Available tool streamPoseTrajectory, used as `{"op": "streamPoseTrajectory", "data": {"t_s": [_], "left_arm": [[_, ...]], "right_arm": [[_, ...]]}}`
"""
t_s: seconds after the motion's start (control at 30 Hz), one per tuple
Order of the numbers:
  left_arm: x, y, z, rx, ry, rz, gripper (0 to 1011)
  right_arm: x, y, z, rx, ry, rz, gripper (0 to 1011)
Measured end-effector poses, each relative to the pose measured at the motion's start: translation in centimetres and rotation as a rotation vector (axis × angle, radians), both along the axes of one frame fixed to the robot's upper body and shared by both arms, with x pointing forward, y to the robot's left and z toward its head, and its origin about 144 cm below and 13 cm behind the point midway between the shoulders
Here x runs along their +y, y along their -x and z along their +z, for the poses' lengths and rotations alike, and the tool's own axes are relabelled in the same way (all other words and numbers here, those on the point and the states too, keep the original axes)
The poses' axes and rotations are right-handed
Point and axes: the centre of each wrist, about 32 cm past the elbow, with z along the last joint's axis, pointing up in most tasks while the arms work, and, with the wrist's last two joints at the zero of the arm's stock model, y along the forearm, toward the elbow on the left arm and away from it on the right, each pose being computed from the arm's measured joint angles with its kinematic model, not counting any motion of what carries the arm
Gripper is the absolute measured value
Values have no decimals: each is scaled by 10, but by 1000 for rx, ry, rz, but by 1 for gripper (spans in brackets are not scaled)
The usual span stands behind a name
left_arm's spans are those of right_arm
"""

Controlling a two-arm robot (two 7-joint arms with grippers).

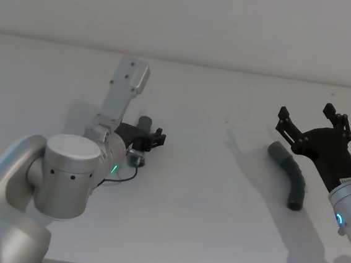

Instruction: Use both hands to pick up one end of the pipe from the table, align the ends, and insert them.

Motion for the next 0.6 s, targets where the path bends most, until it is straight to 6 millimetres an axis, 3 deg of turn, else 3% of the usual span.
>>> {"op": "streamPoseTrajectory", "data": {"t_s": [0.6], "left_arm": [[-5, -5, 1, 16, 28, 12, 1000]], "right_arm": [[0, 0, 0, 0, 0, 0, 1004]]}}
